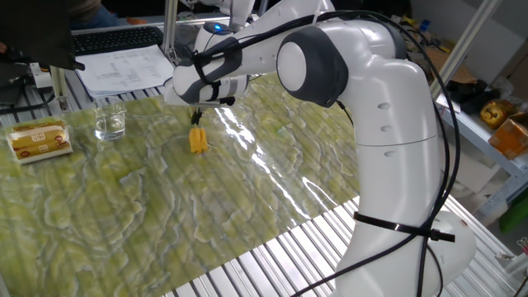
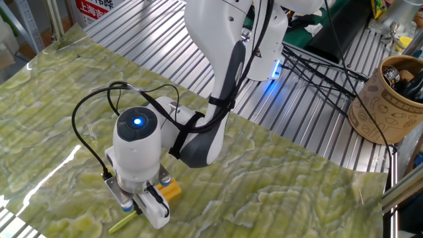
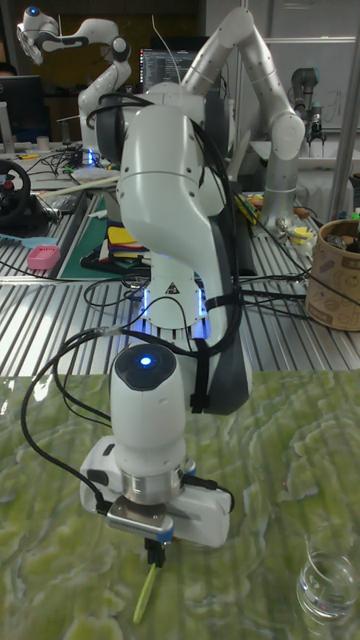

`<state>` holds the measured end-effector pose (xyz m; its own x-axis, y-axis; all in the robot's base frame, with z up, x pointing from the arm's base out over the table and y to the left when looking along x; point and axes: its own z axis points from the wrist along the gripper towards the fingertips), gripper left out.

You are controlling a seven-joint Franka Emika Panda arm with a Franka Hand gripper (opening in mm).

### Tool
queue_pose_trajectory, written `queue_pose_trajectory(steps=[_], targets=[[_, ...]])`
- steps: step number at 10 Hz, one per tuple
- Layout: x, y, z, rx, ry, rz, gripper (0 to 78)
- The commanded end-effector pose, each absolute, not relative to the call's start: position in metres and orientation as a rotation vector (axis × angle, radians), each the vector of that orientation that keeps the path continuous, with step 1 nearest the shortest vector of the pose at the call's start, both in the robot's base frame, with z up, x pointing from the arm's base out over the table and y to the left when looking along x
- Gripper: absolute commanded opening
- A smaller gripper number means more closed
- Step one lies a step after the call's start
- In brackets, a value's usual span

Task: Scrub the table with a brush

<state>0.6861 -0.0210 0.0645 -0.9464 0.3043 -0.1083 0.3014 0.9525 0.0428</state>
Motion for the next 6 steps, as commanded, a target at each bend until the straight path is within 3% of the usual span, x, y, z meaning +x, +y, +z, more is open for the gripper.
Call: queue_pose_trajectory(steps=[1, 6], targets=[[0.685, -0.026, 0.066, 0.442, 3.008, 0.034, 1.2], [0.678, -0.051, 0.075, 0.388, 3.036, 0.038, 1.2]])
